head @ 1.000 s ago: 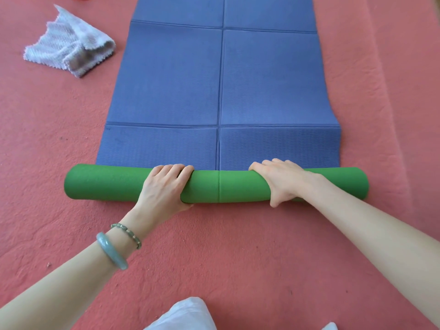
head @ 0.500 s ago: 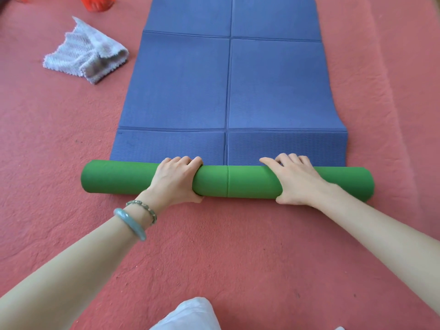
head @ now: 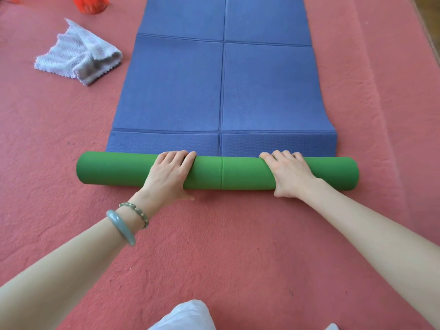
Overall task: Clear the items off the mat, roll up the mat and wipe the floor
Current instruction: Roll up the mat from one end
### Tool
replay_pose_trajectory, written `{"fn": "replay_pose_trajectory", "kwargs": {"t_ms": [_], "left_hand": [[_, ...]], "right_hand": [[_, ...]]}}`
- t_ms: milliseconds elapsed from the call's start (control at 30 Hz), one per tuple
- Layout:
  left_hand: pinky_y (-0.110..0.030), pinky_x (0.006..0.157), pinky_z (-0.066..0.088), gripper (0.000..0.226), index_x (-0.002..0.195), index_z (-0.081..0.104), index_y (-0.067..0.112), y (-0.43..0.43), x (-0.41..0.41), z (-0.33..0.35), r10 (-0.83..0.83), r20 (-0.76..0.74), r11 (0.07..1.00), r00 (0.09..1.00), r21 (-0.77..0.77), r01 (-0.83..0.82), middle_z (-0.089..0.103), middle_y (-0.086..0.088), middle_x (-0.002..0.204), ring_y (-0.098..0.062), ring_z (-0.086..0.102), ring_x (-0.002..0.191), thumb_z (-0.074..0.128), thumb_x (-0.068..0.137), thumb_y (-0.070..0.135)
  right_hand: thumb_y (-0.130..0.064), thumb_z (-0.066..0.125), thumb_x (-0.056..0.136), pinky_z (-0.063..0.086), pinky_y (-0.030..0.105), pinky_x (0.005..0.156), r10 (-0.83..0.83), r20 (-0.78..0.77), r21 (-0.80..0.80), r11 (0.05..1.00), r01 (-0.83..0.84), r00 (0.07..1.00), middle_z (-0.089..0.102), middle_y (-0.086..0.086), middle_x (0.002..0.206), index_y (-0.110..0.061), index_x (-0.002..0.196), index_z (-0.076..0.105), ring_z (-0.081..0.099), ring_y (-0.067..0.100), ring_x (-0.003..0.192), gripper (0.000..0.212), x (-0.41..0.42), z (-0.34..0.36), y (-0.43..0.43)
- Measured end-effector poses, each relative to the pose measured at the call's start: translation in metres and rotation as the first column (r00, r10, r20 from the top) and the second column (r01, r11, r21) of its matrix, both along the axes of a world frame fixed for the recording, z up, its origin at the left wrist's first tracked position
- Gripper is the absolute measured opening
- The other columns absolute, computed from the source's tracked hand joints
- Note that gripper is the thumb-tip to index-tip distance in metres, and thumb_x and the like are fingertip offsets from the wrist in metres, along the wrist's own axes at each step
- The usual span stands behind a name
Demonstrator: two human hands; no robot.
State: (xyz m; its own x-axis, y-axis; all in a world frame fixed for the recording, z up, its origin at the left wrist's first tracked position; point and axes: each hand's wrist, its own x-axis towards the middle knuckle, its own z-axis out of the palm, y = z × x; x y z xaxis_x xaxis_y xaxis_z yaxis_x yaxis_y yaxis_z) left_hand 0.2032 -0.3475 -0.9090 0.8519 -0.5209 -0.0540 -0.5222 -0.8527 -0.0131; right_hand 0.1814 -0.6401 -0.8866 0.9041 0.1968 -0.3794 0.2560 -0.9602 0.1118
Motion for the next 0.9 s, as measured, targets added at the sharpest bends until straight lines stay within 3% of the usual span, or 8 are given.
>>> {"fn": "replay_pose_trajectory", "kwargs": {"t_ms": [200, 500, 733, 800, 900], "left_hand": [[-0.037, 0.07, 0.047, 0.085, 0.107, 0.056, 0.009, -0.007, 0.008, 0.003, 0.051, -0.027, 0.999, 0.998, 0.011, -0.05, 0.06, -0.007, 0.085, -0.03, 0.058, 0.073, 0.088, 0.03, 0.028], [-0.036, 0.07, 0.047, 0.085, 0.103, 0.059, 0.013, 0.017, -0.054, 0.0, 0.019, -0.103, 1.0, 0.995, 0.008, -0.018, 0.06, -0.002, 0.084, -0.027, 0.059, 0.072, 0.084, 0.024, 0.033], [-0.031, 0.058, 0.042, 0.084, 0.097, 0.057, 0.017, 0.017, -0.047, 0.008, 0.04, -0.255, 0.997, 0.966, 0.067, -0.024, 0.054, 0.003, 0.072, -0.023, 0.055, 0.062, 0.078, 0.02, 0.045], [-0.03, 0.06, 0.042, 0.087, 0.103, 0.055, 0.019, 0.018, -0.04, 0.009, 0.008, -0.26, 1.0, 0.966, 0.031, 0.001, 0.055, 0.004, 0.077, -0.021, 0.055, 0.066, 0.076, 0.024, 0.049], [-0.033, 0.075, 0.047, 0.107, 0.123, 0.05, 0.02, 0.02, -0.036, 0.007, -0.06, -0.188, 0.998, 0.98, -0.008, 0.059, 0.059, 0.0, 0.103, -0.022, 0.058, 0.086, 0.078, 0.027, 0.058]], "right_hand": [[-0.03, 0.077, 0.06, 0.038, 0.039, 0.091, -0.009, -0.14, -0.024, 1.0, 0.006, 0.99, 0.049, 0.001, 0.117, -0.022, 0.136, 0.026, 0.047, 0.023, 0.112, 0.092, 0.013, 0.016, 0.003], [-0.032, 0.075, 0.06, 0.037, 0.037, 0.083, 0.094, -0.285, 0.031, 0.996, -0.088, 0.954, 0.049, -0.002, 0.109, -0.021, 0.13, 0.029, 0.048, 0.021, 0.105, 0.085, -0.042, 0.017, 0.017], [-0.027, 0.079, 0.054, 0.043, 0.037, 0.076, 0.014, -0.55, 0.08, 0.996, 0.036, 0.835, 0.052, -0.003, 0.095, -0.025, 0.126, 0.03, 0.051, 0.02, 0.089, 0.087, -0.021, 0.02, 0.017], [-0.024, 0.08, 0.053, 0.05, 0.038, 0.074, -0.046, -0.64, 0.064, 0.991, 0.113, 0.767, 0.054, -0.003, 0.089, -0.029, 0.126, 0.029, 0.054, 0.02, 0.087, 0.09, -0.01, 0.021, 0.017], [-0.02, 0.081, 0.055, 0.051, 0.036, 0.072, -0.102, -0.705, 0.016, 0.987, 0.159, 0.702, 0.052, -0.008, 0.087, -0.031, 0.132, 0.028, 0.055, 0.02, 0.09, 0.094, 0.005, 0.025, 0.019]]}}
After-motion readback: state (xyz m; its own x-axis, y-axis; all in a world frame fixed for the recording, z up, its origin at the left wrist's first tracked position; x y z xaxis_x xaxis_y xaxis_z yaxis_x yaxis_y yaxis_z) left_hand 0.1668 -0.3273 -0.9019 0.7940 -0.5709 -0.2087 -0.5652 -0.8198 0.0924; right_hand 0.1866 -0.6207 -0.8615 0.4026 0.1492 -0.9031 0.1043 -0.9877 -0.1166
